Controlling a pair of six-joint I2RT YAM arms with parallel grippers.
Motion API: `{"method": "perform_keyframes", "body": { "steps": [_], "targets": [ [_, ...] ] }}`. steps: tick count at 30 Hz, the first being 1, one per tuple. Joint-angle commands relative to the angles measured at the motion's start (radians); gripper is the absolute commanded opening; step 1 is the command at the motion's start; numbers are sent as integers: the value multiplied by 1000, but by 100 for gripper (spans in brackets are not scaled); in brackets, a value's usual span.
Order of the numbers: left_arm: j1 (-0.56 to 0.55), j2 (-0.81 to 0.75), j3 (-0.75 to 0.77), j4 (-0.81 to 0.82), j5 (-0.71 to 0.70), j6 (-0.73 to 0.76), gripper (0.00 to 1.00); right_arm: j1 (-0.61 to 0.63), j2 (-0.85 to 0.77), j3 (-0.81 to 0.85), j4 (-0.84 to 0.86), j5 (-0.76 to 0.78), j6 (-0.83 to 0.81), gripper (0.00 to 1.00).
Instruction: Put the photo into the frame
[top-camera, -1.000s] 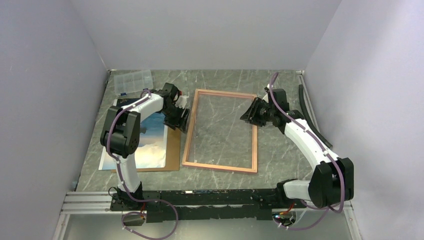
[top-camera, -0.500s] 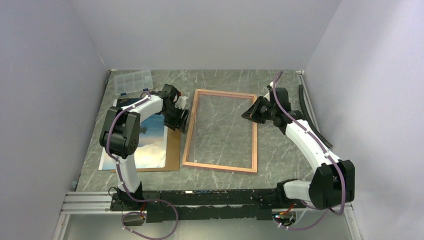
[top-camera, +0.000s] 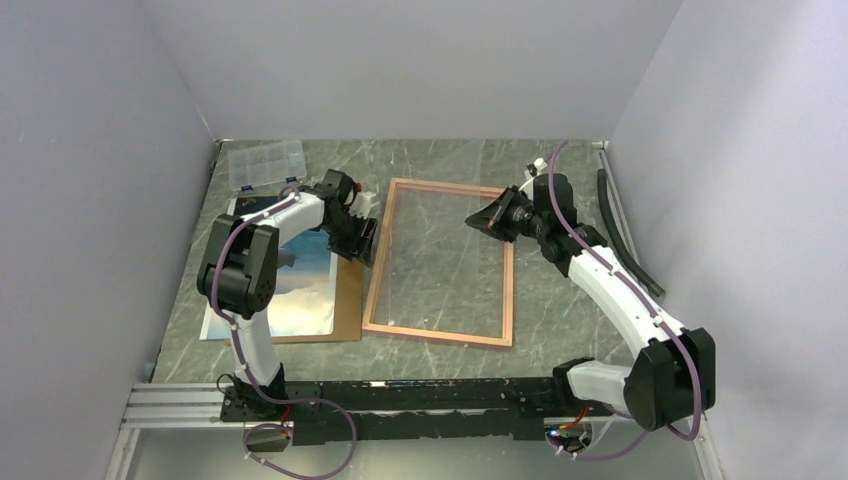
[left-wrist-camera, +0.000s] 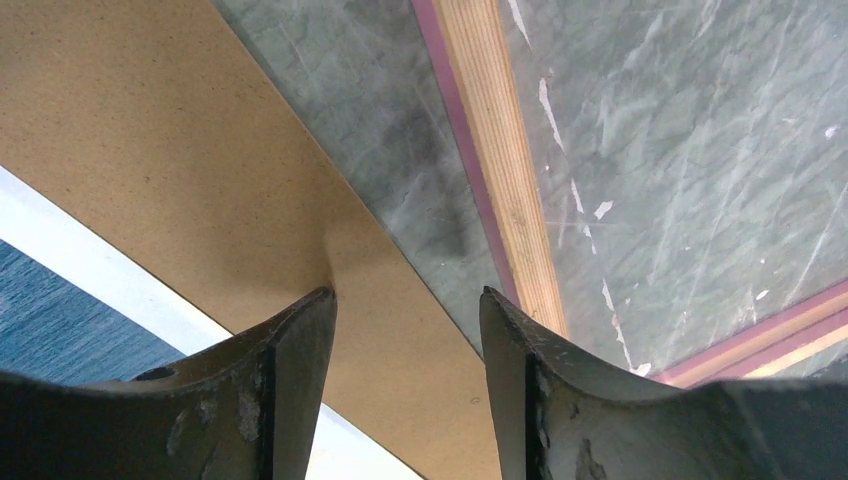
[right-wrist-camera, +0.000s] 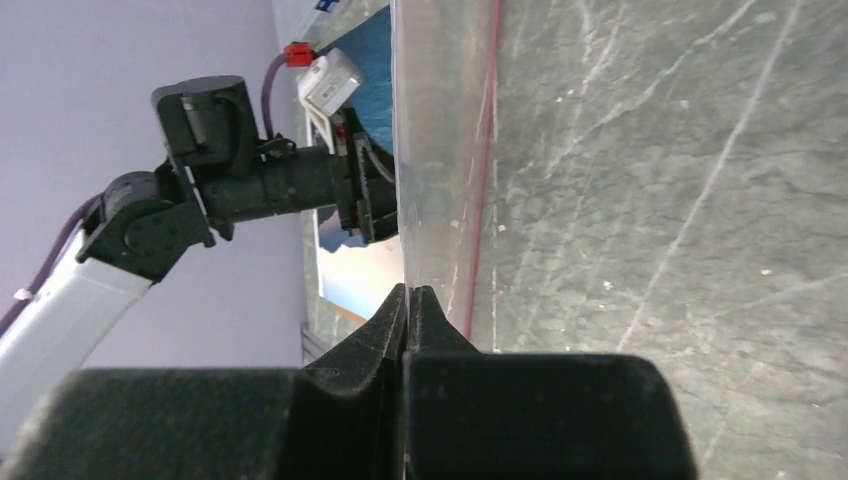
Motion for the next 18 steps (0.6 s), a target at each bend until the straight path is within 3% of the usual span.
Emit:
{"method": "perform_keyframes", "body": {
  "steps": [1,8,18],
  "targets": [
    [-5,-3,-33,39,51,-18,60,32,-17,10,102,-2,80,0],
    [-5,-2,-42,43,52,-15,58,60,16,43,88,19,67,0],
    [-5,8,-57,56,60,-18,54,68,18,12,194,-26,102,0]
  ]
}}
